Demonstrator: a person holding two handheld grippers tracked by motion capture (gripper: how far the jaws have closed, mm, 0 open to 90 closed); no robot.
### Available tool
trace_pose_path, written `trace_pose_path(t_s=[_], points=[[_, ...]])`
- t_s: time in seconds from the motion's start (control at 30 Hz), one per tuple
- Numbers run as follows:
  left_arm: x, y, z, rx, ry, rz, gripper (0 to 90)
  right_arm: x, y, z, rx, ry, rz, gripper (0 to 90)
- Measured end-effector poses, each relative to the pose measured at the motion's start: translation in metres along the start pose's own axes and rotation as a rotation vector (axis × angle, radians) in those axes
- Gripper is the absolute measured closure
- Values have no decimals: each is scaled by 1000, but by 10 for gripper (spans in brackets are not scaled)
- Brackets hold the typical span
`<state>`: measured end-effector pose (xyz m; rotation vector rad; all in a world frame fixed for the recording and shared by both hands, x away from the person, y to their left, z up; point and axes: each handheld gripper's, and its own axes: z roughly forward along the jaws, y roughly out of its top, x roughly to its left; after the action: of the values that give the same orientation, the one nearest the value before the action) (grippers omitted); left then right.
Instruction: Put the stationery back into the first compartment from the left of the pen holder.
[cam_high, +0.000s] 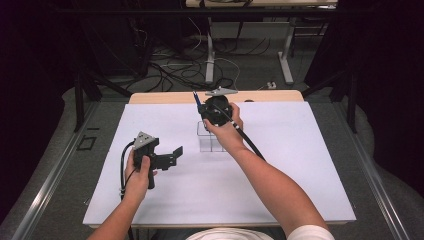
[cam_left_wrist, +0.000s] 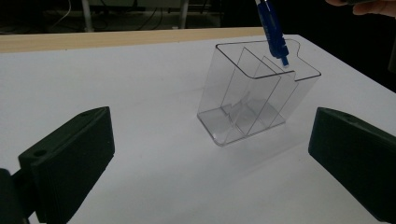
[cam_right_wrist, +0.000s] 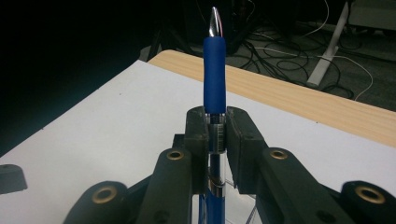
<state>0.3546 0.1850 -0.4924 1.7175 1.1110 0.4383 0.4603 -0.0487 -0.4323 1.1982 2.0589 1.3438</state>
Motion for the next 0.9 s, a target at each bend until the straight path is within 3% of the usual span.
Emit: trace_pose_path(t_s=[0.47, 0.9], points=[[2, 0, 0, -1, 2, -4, 2, -1, -5, 18, 29, -19, 18, 798], [0, 0, 0, -1, 1, 4, 2, 1, -14, 24, 69, -17, 19, 797]])
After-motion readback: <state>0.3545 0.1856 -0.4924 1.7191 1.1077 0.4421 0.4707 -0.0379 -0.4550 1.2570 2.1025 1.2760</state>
